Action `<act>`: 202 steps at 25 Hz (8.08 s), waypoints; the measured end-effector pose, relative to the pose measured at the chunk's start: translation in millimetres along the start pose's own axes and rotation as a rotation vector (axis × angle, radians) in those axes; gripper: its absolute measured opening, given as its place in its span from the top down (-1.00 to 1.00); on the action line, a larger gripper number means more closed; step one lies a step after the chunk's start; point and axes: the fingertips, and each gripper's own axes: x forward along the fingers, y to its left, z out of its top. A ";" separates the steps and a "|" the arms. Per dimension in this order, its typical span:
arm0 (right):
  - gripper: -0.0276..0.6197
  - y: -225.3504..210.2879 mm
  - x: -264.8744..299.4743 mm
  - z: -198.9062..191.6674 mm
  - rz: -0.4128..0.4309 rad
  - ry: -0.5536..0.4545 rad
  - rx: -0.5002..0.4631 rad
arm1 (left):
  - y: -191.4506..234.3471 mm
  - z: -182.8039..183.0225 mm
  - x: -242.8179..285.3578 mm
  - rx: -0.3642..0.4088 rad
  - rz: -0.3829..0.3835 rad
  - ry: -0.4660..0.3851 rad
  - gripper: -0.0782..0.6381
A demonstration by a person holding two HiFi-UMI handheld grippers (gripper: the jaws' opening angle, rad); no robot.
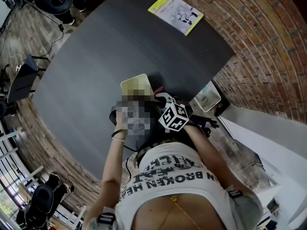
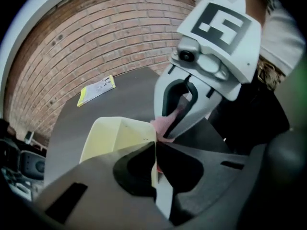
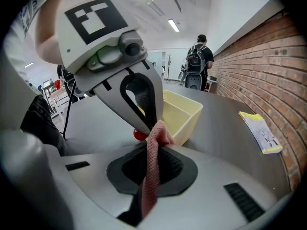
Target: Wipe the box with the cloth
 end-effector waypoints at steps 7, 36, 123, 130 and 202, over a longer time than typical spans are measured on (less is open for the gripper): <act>0.86 4.3 5.0 0.7 0.004 0.005 0.002 | -5.8 7.4 0.0 -0.035 0.016 -0.023 0.69; 0.86 2.1 7.3 6.0 0.004 -0.001 0.065 | 38.8 -39.9 -46.3 -0.162 0.174 0.014 0.61; 0.86 7.4 -0.7 -16.1 0.118 0.046 -0.155 | -26.9 -12.6 -19.4 -0.352 0.126 0.083 0.72; 0.86 17.5 0.0 -8.3 0.144 0.024 -0.144 | -26.2 -1.0 -14.3 -0.416 0.143 0.080 0.72; 0.86 8.1 -9.5 -10.9 0.110 -0.003 -0.146 | -19.7 -9.3 -25.8 -0.136 0.097 0.202 0.71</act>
